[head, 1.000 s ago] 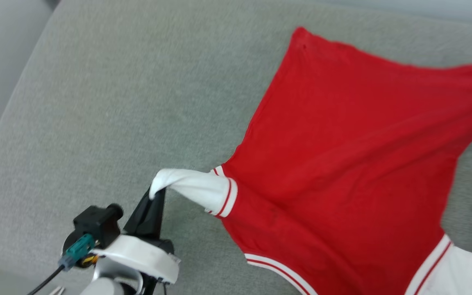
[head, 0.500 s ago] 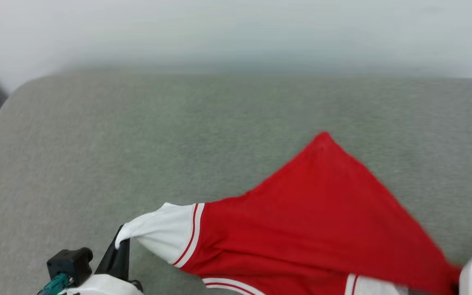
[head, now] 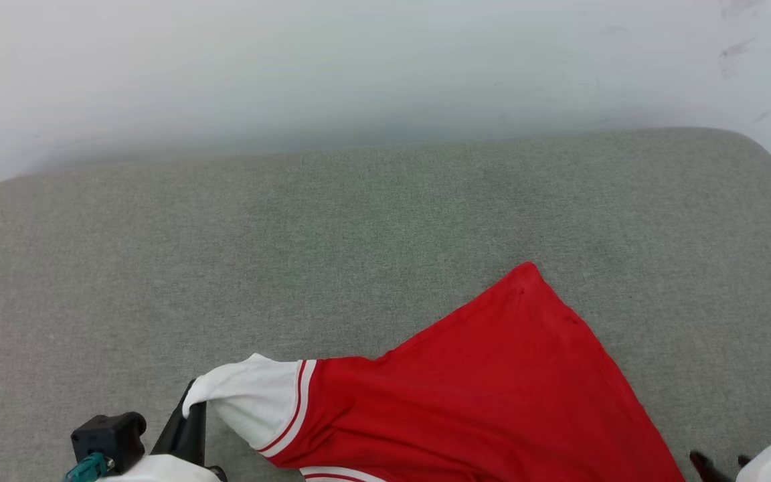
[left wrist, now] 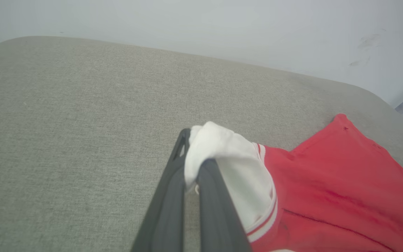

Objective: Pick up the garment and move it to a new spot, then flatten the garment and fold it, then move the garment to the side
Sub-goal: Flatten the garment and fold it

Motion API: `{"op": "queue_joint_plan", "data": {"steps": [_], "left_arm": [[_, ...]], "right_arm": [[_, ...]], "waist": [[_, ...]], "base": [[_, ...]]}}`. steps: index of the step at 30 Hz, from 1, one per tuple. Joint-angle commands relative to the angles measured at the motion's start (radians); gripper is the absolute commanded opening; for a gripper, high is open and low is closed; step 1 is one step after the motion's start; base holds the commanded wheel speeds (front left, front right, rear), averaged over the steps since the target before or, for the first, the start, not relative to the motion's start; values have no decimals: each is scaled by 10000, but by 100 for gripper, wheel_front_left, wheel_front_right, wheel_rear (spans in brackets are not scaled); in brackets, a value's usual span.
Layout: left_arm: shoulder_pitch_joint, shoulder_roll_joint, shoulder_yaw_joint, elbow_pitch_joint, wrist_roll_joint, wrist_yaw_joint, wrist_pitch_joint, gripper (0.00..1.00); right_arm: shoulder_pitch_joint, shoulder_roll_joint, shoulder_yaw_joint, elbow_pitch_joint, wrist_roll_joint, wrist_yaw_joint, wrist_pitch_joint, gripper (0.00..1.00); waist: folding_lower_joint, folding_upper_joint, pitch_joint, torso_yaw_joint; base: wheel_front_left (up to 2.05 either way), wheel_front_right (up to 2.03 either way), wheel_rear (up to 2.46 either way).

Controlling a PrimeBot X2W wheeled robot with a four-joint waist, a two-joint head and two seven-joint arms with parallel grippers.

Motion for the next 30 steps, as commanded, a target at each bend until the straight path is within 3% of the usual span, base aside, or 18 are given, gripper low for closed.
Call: {"op": "queue_joint_plan", "data": {"steps": [1,6,12,15,21,30], "left_arm": [[-191,84,-9,-59,61,-52,22,0],[-563,87,-89,-153,167,-173,33,0],[-1119,-15,-229,-198,323,-295,-3,0],[-1512,-77,-314,-185,404,-423,-53,0],[-2272,-250,-536,-158,596,-667,-69,0],[-3224,-571,-958,-169,873,-1037,-116,0]], "right_arm": [[-387,70,-69,76,-90,-5,-896,100],[-1461,395,-327,765,-485,-5,-3880,100],[-2670,438,-25,1528,-709,-4,-5597,100],[-3563,272,231,1982,-750,-4,-5668,100],[-5257,-270,998,2610,-392,-5,-4154,100],[-7141,-960,1658,3150,178,-5,570,100]], "waist": [[3,0,123,57],[3,0,525,263],[3,0,1152,532],[3,0,1583,716],[3,0,2302,1197],[3,0,3221,1924]], "base": [[0,0,0],[0,0,0],[0,0,0],[0,0,0],[0,0,0],[0,0,0]]}}
